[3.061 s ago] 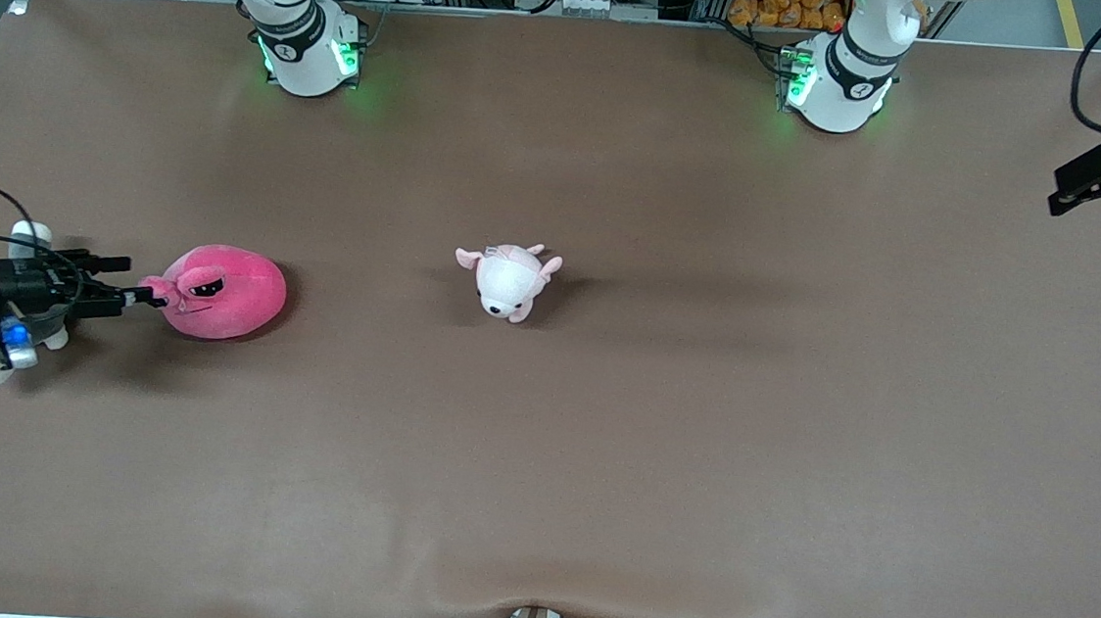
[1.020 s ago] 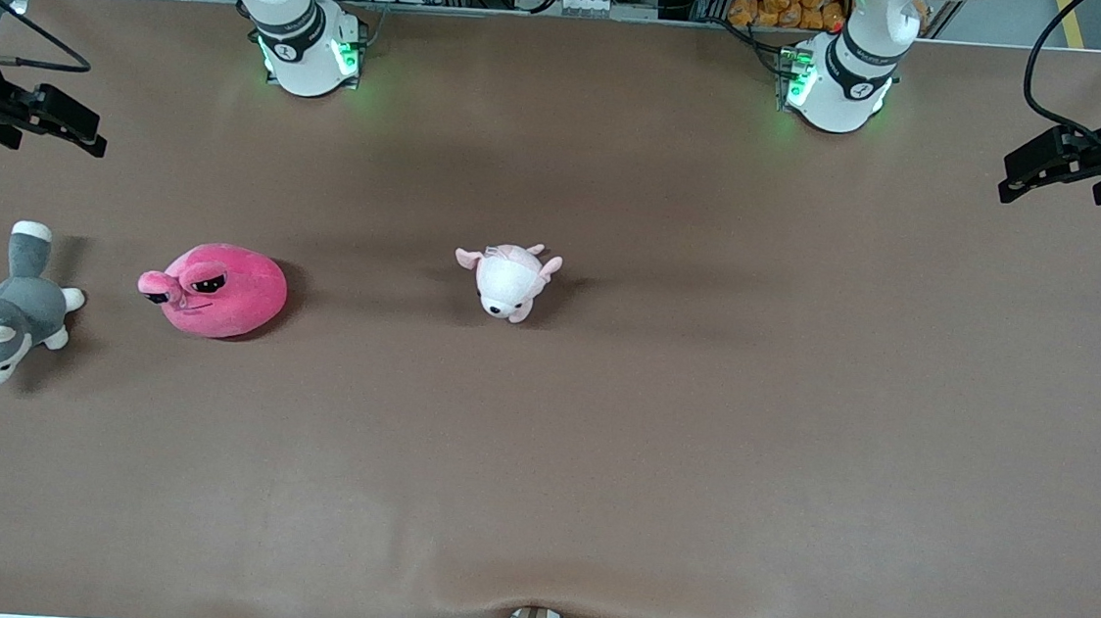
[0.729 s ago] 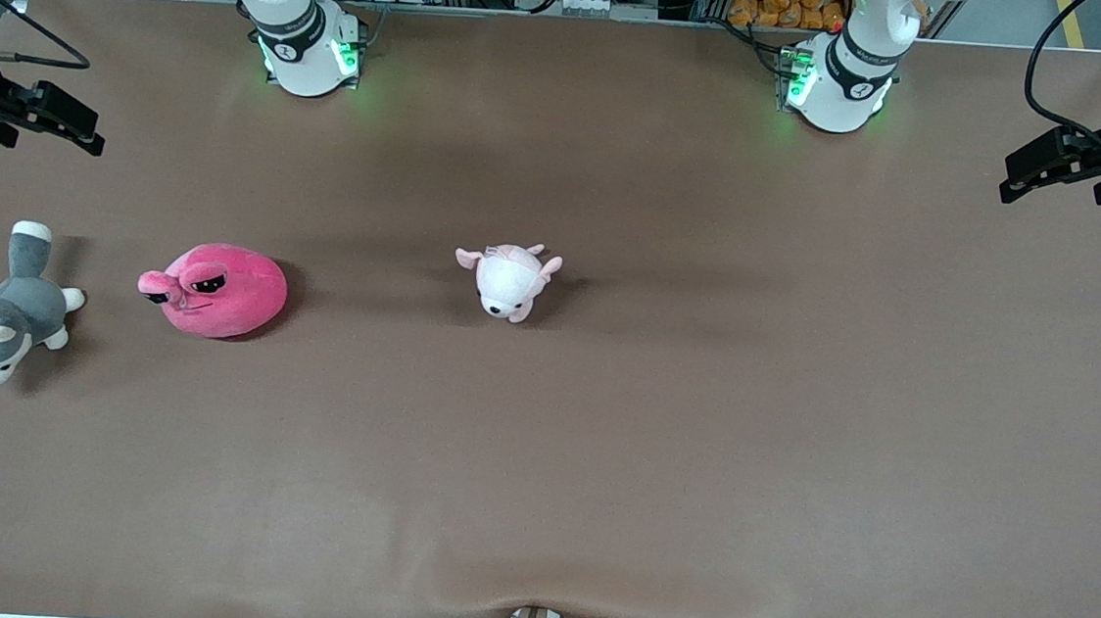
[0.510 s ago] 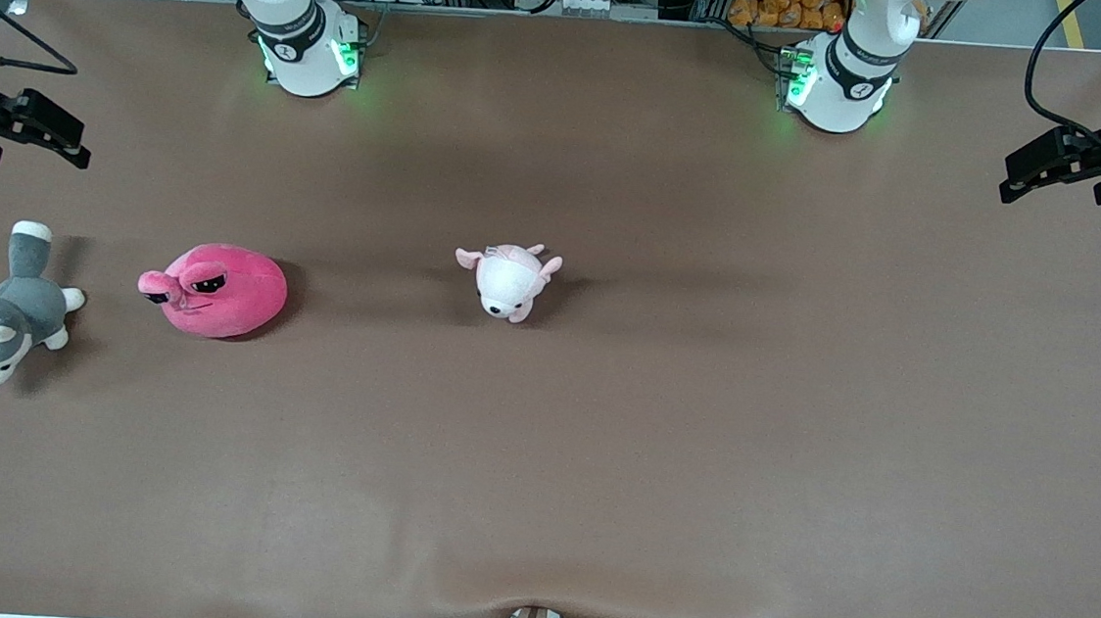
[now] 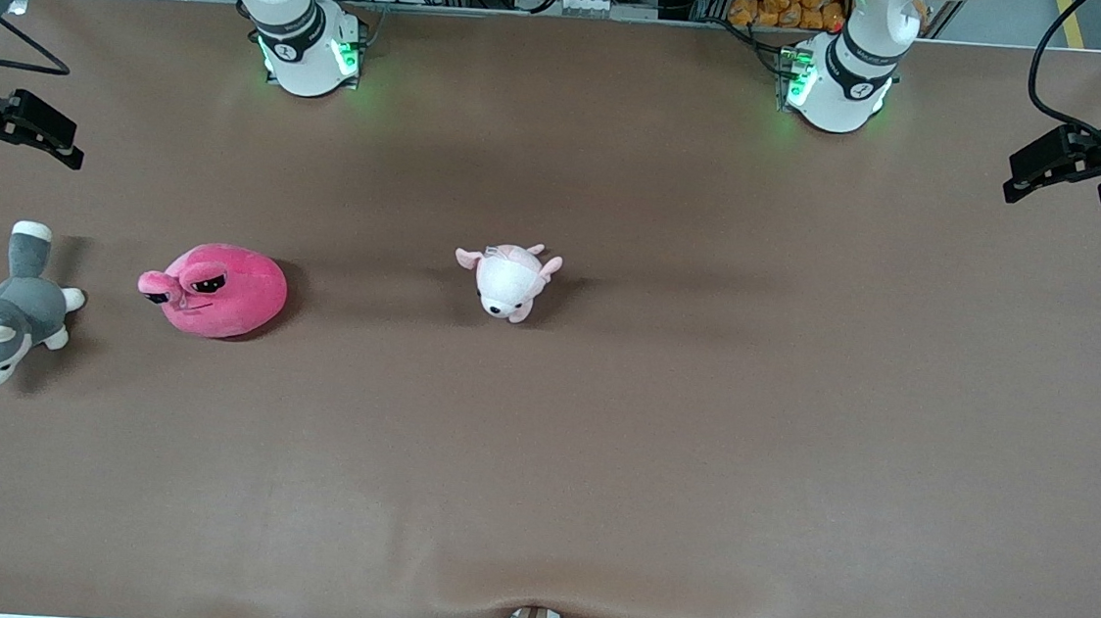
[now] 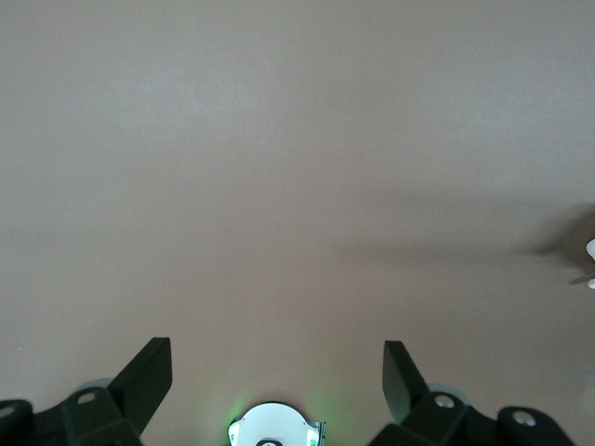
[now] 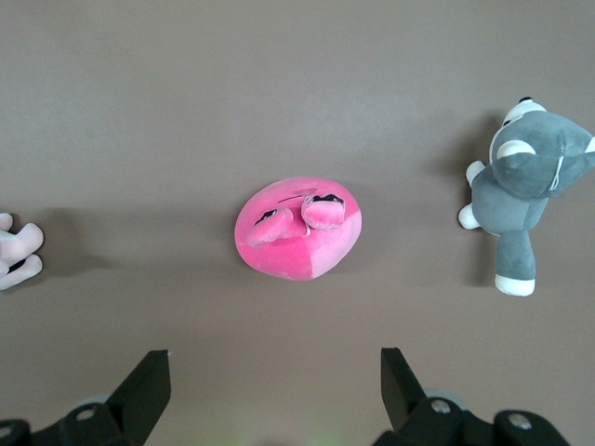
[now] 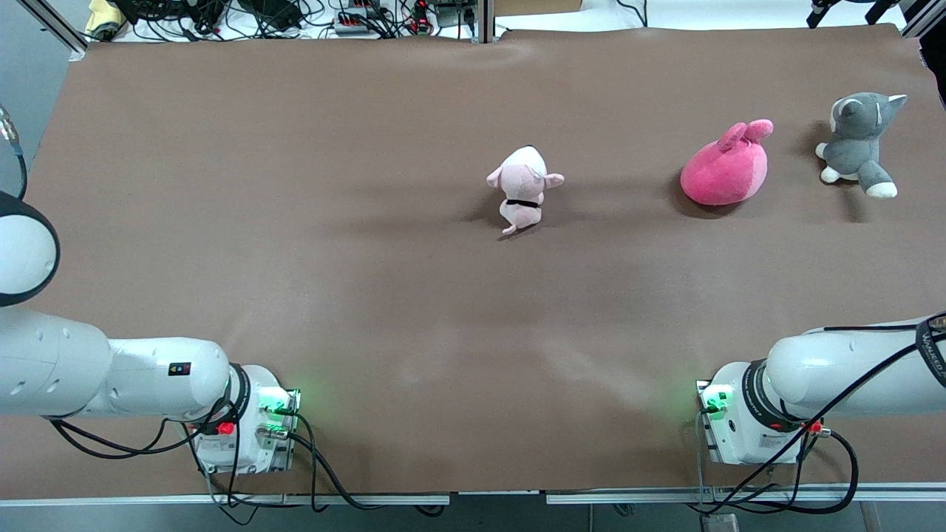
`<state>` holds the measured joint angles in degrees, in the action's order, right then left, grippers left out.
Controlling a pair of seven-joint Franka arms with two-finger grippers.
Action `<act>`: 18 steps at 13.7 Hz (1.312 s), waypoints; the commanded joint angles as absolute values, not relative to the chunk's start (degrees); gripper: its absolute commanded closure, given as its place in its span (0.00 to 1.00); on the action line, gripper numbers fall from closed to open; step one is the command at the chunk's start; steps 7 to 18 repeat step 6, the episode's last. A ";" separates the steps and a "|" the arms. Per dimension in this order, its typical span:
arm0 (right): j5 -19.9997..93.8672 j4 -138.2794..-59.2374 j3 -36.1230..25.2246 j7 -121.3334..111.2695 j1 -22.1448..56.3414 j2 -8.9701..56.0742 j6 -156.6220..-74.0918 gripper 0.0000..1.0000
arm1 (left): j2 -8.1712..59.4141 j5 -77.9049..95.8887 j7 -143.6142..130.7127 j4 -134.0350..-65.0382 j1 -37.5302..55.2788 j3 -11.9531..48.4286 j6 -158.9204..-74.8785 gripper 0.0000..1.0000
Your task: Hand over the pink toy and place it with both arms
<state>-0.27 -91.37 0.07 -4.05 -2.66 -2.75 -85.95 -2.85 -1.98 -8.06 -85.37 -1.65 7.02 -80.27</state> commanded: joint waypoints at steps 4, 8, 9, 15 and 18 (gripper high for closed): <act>1.22 -91.23 0.88 -0.53 -3.07 -3.34 -83.23 0.00 | -2.46 -2.02 -8.09 -83.67 -1.67 7.29 -79.72 0.00; 1.32 -91.23 0.88 -0.62 -3.08 -3.34 -83.15 0.00 | -2.64 -2.11 -8.09 -83.67 -1.76 7.29 -78.84 0.00; 1.32 -91.23 0.88 -0.62 -3.08 -3.34 -83.15 0.00 | -2.64 -2.11 -8.09 -83.67 -1.76 7.29 -78.84 0.00; 1.32 -91.23 0.88 -0.62 -3.08 -3.34 -83.15 0.00 | -2.64 -2.11 -8.09 -83.67 -1.76 7.29 -78.84 0.00; 1.32 -91.23 0.88 -0.62 -3.08 -3.34 -83.15 0.00 | -2.64 -2.11 -8.09 -83.67 -1.76 7.29 -78.84 0.00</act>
